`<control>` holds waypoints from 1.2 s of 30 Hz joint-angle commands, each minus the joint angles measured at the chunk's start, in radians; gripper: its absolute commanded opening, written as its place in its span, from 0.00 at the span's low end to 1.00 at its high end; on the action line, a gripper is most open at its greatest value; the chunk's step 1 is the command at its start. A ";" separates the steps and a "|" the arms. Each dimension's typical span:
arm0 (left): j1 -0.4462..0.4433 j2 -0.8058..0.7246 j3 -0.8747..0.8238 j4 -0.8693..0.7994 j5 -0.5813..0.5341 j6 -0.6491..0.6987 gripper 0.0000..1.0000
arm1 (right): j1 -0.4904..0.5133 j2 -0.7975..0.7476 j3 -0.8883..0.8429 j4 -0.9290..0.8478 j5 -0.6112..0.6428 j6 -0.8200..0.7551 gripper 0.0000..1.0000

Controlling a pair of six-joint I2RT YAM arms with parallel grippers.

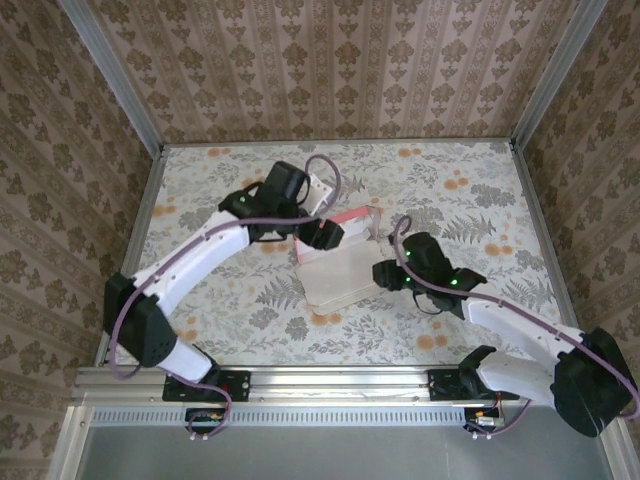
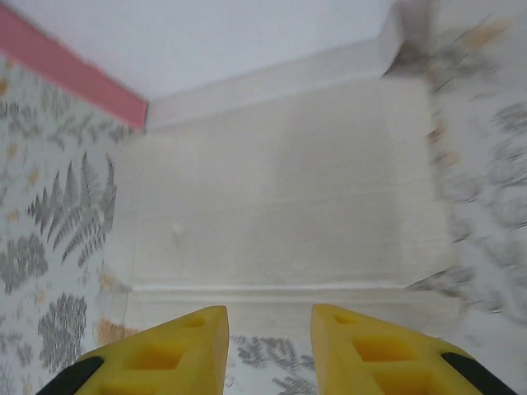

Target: Fold the paper box

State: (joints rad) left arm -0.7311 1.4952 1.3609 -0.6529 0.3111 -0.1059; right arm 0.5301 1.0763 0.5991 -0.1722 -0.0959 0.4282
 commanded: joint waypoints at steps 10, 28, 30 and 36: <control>-0.293 -0.040 -0.362 0.273 -0.275 -0.171 0.81 | -0.272 0.179 0.265 -0.049 -0.232 -0.147 0.39; -0.376 0.203 -0.399 0.420 -0.294 -0.222 1.00 | -0.267 0.562 0.530 -0.033 -0.266 -0.184 0.37; -0.376 0.218 -0.405 0.422 -0.290 -0.230 1.00 | -0.264 0.576 0.534 -0.024 -0.260 -0.186 0.36; -0.376 0.244 -0.417 0.426 -0.274 -0.234 1.00 | -0.238 0.591 0.552 -0.040 -0.216 -0.220 0.28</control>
State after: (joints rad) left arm -1.1000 1.7164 0.9371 -0.2237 0.0212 -0.3157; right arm 0.2733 1.6581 1.1019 -0.2096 -0.3405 0.2451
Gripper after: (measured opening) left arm 0.997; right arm 0.301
